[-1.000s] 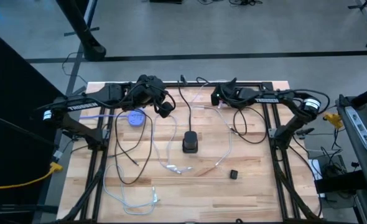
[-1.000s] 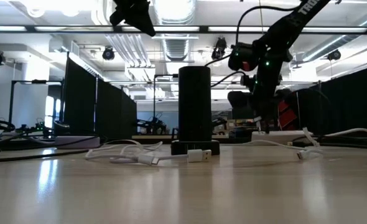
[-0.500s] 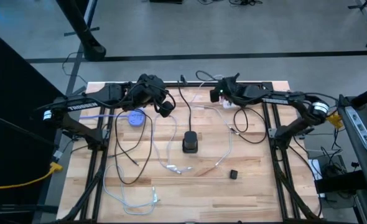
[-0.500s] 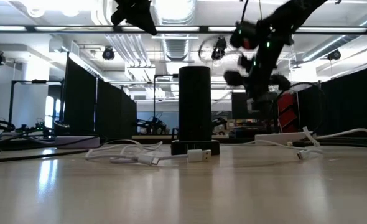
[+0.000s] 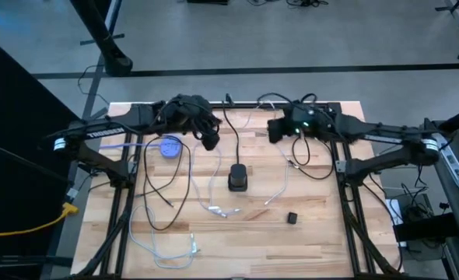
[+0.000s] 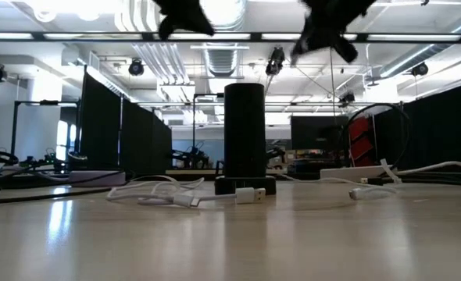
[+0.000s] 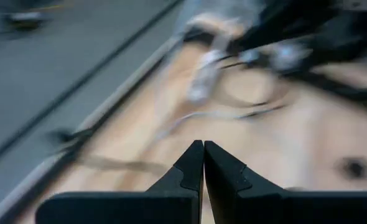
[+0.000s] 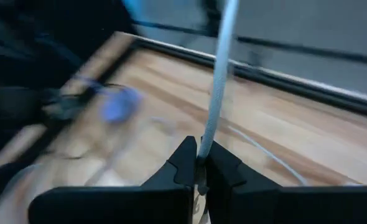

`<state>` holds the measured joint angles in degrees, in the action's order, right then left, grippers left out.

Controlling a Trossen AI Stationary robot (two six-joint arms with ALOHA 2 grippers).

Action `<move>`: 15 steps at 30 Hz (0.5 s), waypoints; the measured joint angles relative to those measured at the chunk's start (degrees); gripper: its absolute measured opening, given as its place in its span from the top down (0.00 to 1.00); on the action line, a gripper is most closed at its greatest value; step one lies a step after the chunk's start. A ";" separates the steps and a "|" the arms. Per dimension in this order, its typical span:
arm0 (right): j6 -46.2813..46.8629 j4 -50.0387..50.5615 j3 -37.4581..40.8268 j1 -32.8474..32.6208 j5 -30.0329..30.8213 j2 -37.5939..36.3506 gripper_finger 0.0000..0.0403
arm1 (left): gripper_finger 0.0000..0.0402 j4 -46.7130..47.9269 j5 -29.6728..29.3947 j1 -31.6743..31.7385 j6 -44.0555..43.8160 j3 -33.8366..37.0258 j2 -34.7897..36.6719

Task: Insert USB
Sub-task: Insert the white charger cable into the white outlet extension

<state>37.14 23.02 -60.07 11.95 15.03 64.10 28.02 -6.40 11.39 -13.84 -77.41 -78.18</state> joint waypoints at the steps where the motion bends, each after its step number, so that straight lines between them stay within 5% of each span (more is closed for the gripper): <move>1: -1.12 -2.52 0.16 -1.87 0.14 -1.16 1.00 | 1.00 -4.72 3.42 -0.01 -0.18 1.60 0.14; 9: -19.94 -24.70 0.34 -13.64 8.80 -4.48 1.00 | 1.00 -35.14 16.46 -0.38 -3.16 11.54 0.32; 15: -32.23 -37.42 0.34 -15.78 4.72 -2.02 1.00 | 1.00 -51.46 22.18 -0.70 -6.87 12.97 -0.86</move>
<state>4.91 -14.41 -59.72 -3.83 19.75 62.08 -23.44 15.78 10.69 -20.71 -64.45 -79.05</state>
